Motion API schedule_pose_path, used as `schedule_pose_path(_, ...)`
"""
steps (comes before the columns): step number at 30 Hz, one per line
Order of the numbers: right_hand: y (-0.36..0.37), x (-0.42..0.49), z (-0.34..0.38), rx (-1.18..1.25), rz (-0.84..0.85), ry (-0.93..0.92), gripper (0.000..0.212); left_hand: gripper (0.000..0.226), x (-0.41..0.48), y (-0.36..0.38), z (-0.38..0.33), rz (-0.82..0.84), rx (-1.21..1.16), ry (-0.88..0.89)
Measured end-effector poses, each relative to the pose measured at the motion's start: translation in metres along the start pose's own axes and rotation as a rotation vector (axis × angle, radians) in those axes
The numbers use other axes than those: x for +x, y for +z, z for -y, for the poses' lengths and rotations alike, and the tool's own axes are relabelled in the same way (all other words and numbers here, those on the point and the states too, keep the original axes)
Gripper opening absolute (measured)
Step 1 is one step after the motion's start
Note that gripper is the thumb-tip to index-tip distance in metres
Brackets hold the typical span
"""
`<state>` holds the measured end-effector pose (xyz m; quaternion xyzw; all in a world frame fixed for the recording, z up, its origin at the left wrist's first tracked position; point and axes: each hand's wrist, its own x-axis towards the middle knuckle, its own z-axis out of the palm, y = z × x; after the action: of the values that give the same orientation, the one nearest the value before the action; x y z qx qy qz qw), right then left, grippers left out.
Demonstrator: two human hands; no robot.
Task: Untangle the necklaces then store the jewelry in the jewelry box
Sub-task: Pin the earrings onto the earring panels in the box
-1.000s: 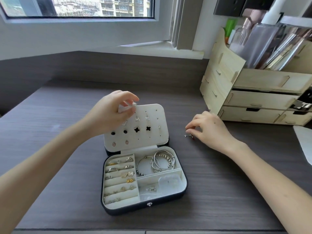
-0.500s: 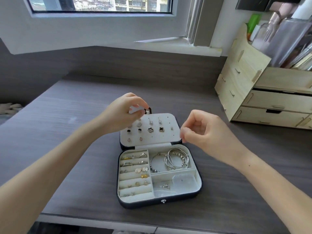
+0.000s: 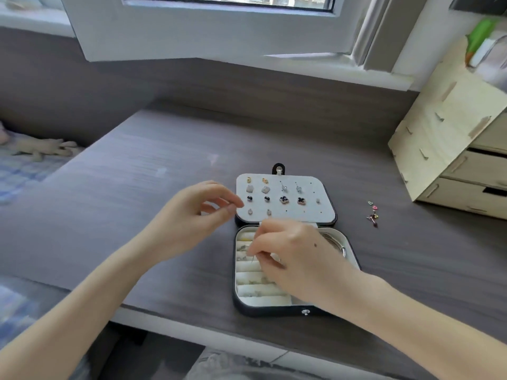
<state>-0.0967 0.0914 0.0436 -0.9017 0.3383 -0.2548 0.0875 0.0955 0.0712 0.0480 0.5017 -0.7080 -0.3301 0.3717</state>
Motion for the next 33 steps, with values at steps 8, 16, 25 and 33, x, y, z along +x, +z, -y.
schedule_pose_path(8,0.012,-0.005,0.014,-0.140,-0.073,-0.088,0.047,0.018,-0.015,0.001,0.011,0.002,-0.062,-0.016)
schedule_pose_path(16,0.011,-0.002,0.024,-0.088,0.038,-0.072,0.062,0.017,-0.018,0.000,0.010,-0.023,-0.084,0.004)
schedule_pose_path(25,0.000,-0.012,0.027,-0.036,0.028,0.000,0.068,0.016,-0.022,0.005,0.006,-0.009,-0.076,0.038)
schedule_pose_path(33,-0.047,-0.032,-0.033,-0.145,-0.390,0.396,0.024,0.019,-0.005,0.012,-0.011,-0.013,-0.084,0.084)
